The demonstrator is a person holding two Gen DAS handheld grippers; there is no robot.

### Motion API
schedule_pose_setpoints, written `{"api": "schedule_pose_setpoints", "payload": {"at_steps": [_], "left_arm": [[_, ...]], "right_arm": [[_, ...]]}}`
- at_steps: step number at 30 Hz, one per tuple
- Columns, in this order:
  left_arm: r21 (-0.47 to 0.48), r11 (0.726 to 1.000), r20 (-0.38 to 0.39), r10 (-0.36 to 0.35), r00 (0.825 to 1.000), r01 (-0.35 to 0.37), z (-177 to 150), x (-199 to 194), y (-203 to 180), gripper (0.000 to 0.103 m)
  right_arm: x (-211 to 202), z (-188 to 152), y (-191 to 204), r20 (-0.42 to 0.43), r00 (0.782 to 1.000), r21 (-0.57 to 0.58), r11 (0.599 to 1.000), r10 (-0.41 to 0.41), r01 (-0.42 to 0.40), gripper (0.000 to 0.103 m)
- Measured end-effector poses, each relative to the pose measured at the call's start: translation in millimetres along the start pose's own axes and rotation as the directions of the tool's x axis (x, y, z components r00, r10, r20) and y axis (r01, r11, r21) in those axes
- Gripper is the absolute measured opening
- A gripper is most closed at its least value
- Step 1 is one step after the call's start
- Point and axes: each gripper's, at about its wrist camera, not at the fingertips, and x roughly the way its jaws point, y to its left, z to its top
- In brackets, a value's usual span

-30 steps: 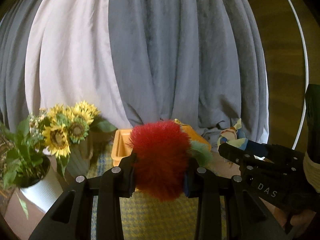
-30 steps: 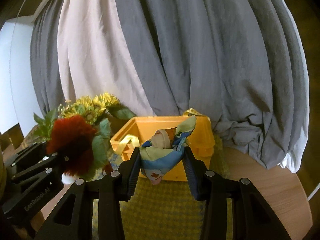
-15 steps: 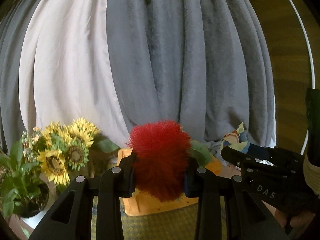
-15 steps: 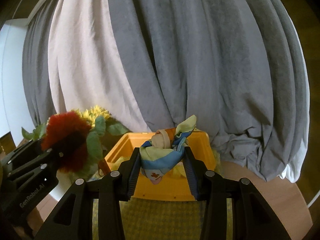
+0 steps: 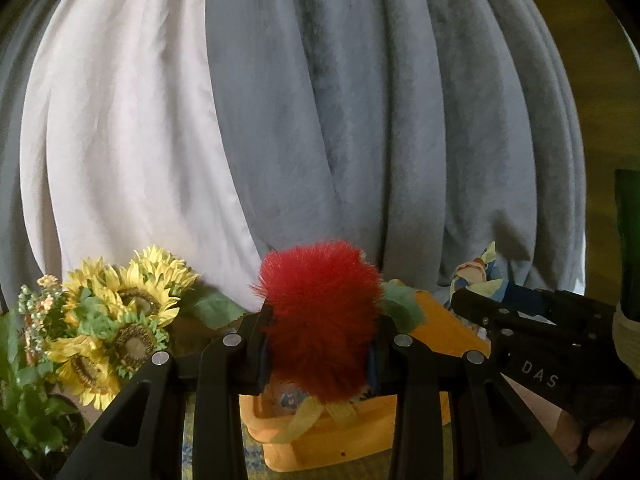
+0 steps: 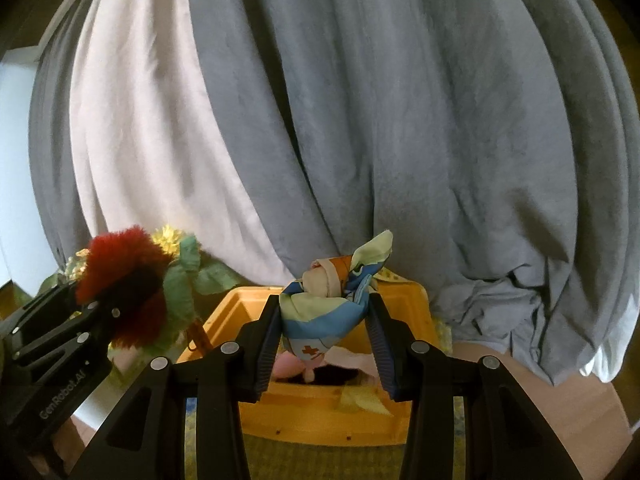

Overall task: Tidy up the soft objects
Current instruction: 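Carry the red pompom with the left tool while the right tool carries the doll over the crate, then open the left tool to drop the pompom while the right tool releases the doll into the crate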

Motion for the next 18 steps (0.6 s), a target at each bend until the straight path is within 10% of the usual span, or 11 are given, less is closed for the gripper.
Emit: {"api": "schedule_pose_setpoints", "payload": {"at_steps": [18], "left_arm": [[0.035,0.999,-0.152,-0.012,0.988,0.017,-19,105,7,0.035]], "right_arm": [[98,-1,-22,-0.151,0.988,0.037,0.999,-0.023,0.029,0.043]]}}
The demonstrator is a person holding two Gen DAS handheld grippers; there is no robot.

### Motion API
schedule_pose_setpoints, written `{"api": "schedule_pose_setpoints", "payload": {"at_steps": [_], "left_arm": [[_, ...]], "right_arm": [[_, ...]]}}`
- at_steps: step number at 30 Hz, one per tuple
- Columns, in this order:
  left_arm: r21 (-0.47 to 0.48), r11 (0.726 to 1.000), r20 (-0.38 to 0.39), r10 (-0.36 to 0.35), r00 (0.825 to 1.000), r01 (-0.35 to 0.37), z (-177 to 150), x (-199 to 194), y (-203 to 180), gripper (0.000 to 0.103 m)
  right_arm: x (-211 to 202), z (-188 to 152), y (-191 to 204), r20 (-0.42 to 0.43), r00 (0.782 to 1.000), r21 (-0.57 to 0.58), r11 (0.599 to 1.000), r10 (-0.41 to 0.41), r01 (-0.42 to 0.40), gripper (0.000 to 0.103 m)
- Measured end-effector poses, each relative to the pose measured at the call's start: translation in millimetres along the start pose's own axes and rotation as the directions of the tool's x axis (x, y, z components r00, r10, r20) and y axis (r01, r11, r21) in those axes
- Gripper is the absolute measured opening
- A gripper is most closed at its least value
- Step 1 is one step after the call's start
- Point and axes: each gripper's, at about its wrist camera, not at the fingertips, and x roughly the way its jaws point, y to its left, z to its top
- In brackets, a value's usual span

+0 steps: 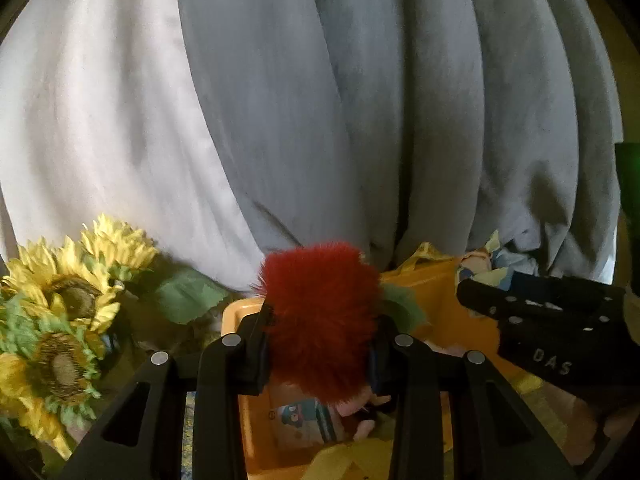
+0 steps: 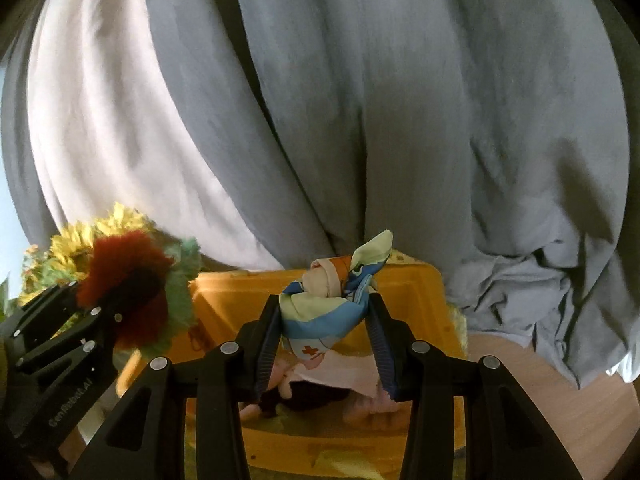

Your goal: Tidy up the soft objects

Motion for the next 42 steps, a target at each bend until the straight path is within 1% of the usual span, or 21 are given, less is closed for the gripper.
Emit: {"api": "schedule_pose_setpoints", "payload": {"at_steps": [4,6,7,8,9,11,13,15,17,19,22,23,26,27,28,29,30,31,33,37,42], "left_arm": [[0.005,1.000,-0.033,0.006,0.999,-0.006,-6,23,2,0.038],[0.011,1.000,-0.053,-0.005,0.999,0.005,-8,31,2,0.043],[0.010,1.000,-0.059,-0.014,0.998,0.015,-8,34,3,0.045],[0.007,1.000,-0.062,-0.016,0.998,0.016,-10,36,3,0.048],[0.006,1.000,-0.063,-0.005,0.998,0.006,-10,38,3,0.051],[0.003,1.000,-0.068,0.006,0.998,-0.005,-11,38,4,0.055],[-0.007,1.000,-0.071,0.015,0.997,-0.015,-12,33,4,0.056],[0.000,0.998,-0.071,0.055,0.996,-0.055,-13,27,3,0.058],[0.009,0.995,-0.057,0.097,0.994,-0.097,-13,17,4,0.059],[0.006,0.992,-0.048,0.122,0.991,-0.122,-12,3,6,0.065],[-0.008,0.990,-0.030,0.143,0.989,-0.143,-11,-19,7,0.070],[-0.014,0.989,-0.025,0.148,0.989,-0.149,-11,-26,7,0.074],[-0.023,0.983,0.001,0.180,0.984,-0.180,-11,-52,6,0.076],[-0.027,0.982,0.010,0.189,0.982,-0.189,-12,-61,6,0.082],[-0.031,0.979,0.015,0.202,0.979,-0.201,-13,-70,5,0.085],[-0.034,0.977,0.017,0.213,0.977,-0.212,-13,-77,5,0.089],[-0.043,0.974,0.018,0.226,0.974,-0.225,-14,-86,6,0.090],[-0.048,0.973,0.018,0.228,0.973,-0.227,-15,-91,6,0.091],[-0.063,0.969,0.019,0.242,0.970,-0.241,-17,-105,7,0.098],[-0.082,0.966,0.034,0.249,0.968,-0.245,-23,-132,8,0.102],[-0.080,0.968,0.066,0.245,0.967,-0.240,-30,-164,9,0.103]], "right_arm": [[17,-2,-5,-0.031,0.999,0.014,1.000,-0.007,0.007,0.044],[23,-3,-8,-0.040,0.999,0.024,1.000,-0.013,0.014,0.047],[26,-4,-9,-0.048,0.999,0.028,1.000,-0.013,0.014,0.049],[28,-4,-9,-0.053,0.999,0.031,0.999,-0.014,0.015,0.057],[30,-5,-10,-0.056,0.998,0.035,0.999,-0.019,0.021,0.062],[30,-6,-11,-0.049,0.998,0.033,0.999,-0.036,0.038,0.062],[29,-8,-11,-0.049,0.997,0.026,0.998,-0.055,0.056,0.062],[26,-9,-11,-0.039,0.997,0.018,0.998,-0.068,0.068,0.063],[20,-10,-11,-0.031,0.996,0.004,0.996,-0.085,0.085,0.065],[11,-11,-9,-0.016,0.995,-0.003,0.995,-0.100,0.100,0.070],[-7,-13,-8,0.019,0.993,0.002,0.993,-0.120,0.120,0.077],[-15,-13,-7,0.029,0.992,0.006,0.993,-0.121,0.121,0.078],[-39,-14,-4,0.054,0.991,0.004,0.992,-0.123,0.123,0.083],[-48,-14,-2,0.066,0.990,0.001,0.992,-0.124,0.124,0.086],[-55,-15,-1,0.076,0.989,-0.003,0.992,-0.125,0.126,0.088],[-63,-15,1,0.089,0.988,-0.008,0.991,-0.129,0.131,0.092],[-70,-16,2,0.100,0.986,-0.011,0.991,-0.135,0.137,0.095],[-78,-17,4,0.113,0.984,-0.017,0.990,-0.140,0.142,0.096],[-92,-20,7,0.126,0.981,-0.027,0.988,-0.147,0.151,0.097],[-117,-27,14,0.139,0.979,-0.032,0.987,-0.151,0.157,0.097],[-141,-38,23,0.145,0.978,-0.025,0.988,-0.150,0.155,0.097]]}}
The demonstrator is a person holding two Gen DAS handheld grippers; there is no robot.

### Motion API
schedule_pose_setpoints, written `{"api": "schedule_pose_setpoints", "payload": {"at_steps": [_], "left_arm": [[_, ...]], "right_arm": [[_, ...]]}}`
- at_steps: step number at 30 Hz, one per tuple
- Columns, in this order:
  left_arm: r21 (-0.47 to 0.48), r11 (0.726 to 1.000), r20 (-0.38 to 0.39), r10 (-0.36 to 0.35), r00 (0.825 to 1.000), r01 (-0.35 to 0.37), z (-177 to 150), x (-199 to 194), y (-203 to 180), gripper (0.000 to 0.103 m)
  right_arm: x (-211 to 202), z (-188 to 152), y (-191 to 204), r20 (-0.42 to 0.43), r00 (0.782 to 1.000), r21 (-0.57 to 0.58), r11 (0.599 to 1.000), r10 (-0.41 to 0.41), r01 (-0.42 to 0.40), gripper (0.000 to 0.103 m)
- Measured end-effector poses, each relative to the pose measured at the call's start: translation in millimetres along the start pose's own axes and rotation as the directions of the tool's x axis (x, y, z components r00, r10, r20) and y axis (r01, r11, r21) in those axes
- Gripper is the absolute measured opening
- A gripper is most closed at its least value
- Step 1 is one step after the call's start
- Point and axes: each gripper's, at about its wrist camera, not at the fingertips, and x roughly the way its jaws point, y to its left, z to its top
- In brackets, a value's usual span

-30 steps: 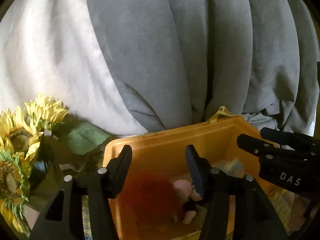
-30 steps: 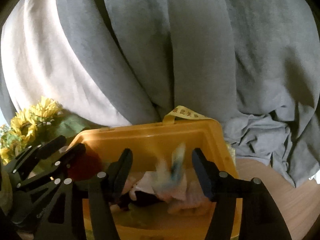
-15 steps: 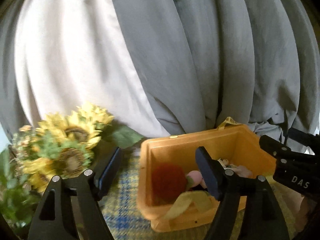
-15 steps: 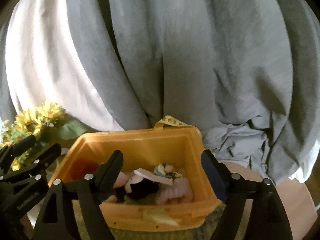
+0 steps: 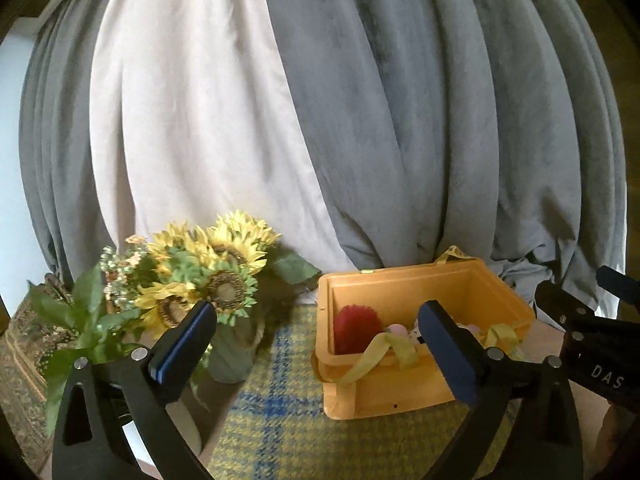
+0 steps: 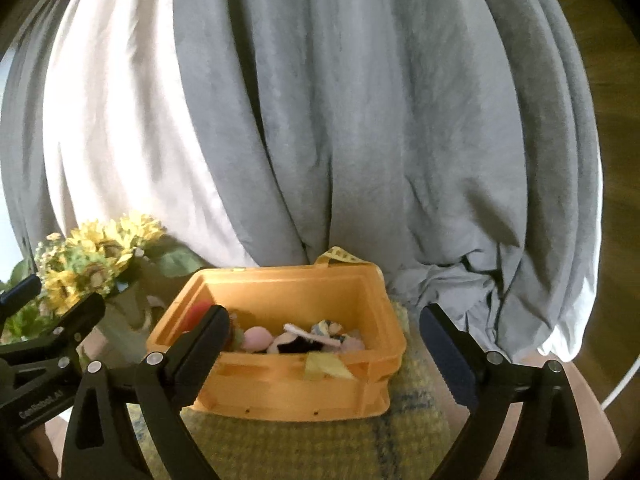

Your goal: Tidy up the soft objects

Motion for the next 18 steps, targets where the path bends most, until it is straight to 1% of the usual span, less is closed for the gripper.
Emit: {"api": "schedule_pose_setpoints", "payload": {"at_steps": [4,11,14,18], "left_arm": [[0.020,1.000,0.014,-0.013,1.000,0.013,-5,-22,6,0.103],[0.026,0.998,0.028,-0.062,0.998,0.062,-11,-57,19,0.103],[0.025,0.998,0.042,-0.062,0.997,0.061,-13,-72,23,0.103],[0.028,0.998,0.048,-0.062,0.997,0.061,-17,-90,25,0.103]], "right_arm": [[-25,-8,6,0.010,1.000,0.014,1.000,-0.024,0.024,0.097],[-68,-23,18,0.015,0.998,0.043,0.997,-0.061,0.060,0.097],[-86,-28,21,0.033,0.997,0.043,0.996,-0.074,0.072,0.097],[-104,-32,23,0.042,0.997,0.036,0.998,-0.062,0.060,0.097]]}}
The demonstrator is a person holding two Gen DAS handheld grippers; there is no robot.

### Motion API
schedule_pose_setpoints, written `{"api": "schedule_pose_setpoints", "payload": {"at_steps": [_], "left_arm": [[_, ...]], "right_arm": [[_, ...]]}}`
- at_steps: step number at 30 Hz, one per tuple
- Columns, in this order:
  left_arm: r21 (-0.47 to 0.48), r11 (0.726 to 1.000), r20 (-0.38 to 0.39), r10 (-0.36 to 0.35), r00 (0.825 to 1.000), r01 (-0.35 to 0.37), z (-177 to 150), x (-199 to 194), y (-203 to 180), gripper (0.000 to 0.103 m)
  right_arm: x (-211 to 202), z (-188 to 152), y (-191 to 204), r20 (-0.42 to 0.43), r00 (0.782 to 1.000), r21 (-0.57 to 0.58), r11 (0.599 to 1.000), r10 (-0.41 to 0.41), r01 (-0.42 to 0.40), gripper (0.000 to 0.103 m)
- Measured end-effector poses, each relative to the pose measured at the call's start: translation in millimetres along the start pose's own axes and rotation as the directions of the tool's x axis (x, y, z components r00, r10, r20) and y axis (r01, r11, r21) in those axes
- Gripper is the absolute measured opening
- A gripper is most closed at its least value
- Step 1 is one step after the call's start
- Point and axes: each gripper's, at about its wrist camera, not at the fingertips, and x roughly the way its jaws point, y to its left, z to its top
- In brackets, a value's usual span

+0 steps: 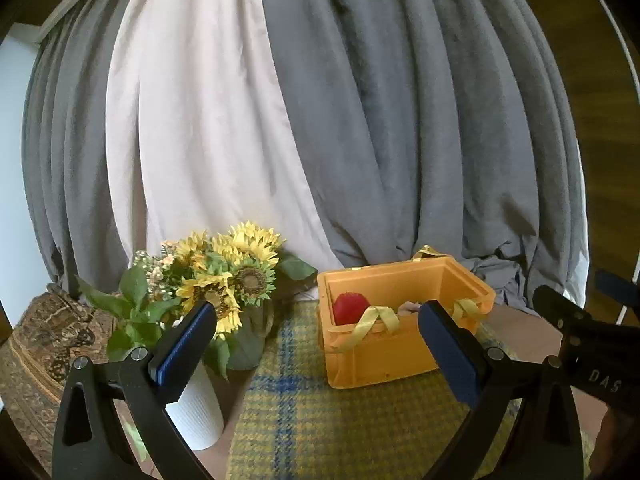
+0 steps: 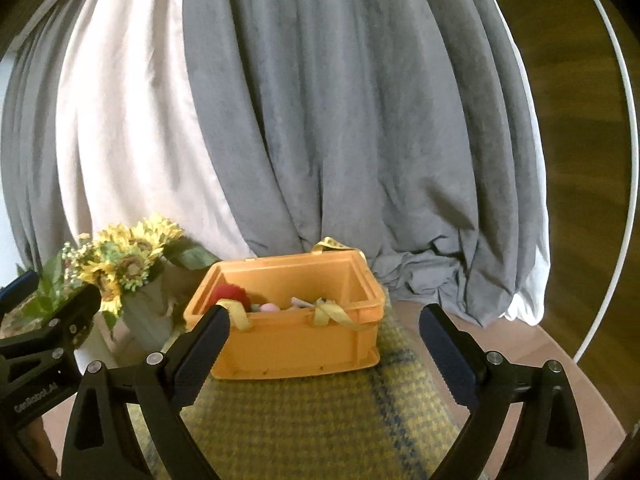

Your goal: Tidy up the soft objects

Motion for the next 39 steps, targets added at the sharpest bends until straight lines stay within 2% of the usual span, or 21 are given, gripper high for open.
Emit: {"api": "schedule_pose_setpoints", "payload": {"at_steps": [9,17,31,39], "left_arm": [[-0.021,1.000,-0.009,0.010,1.000,-0.010,-13,-45,-7,0.103],[-0.036,0.999,0.002,0.002,1.000,-0.002,-27,-96,-21,0.103],[-0.020,1.000,0.002,0.001,1.000,-0.001,-48,-186,-41,0.103],[-0.017,1.000,0.019,-0.004,1.000,0.004,-54,-222,-42,0.103]], "right_arm": [[-43,-7,-4,0.035,0.999,-0.028,1.000,0.013,-0.012,0.097],[-86,-21,-19,0.026,0.999,-0.033,0.999,0.036,-0.035,0.097],[-173,-50,-44,0.038,0.998,-0.025,0.999,0.043,-0.043,0.097],[-211,-60,-47,0.052,0.998,-0.029,0.999,0.046,-0.044,0.099]]}}
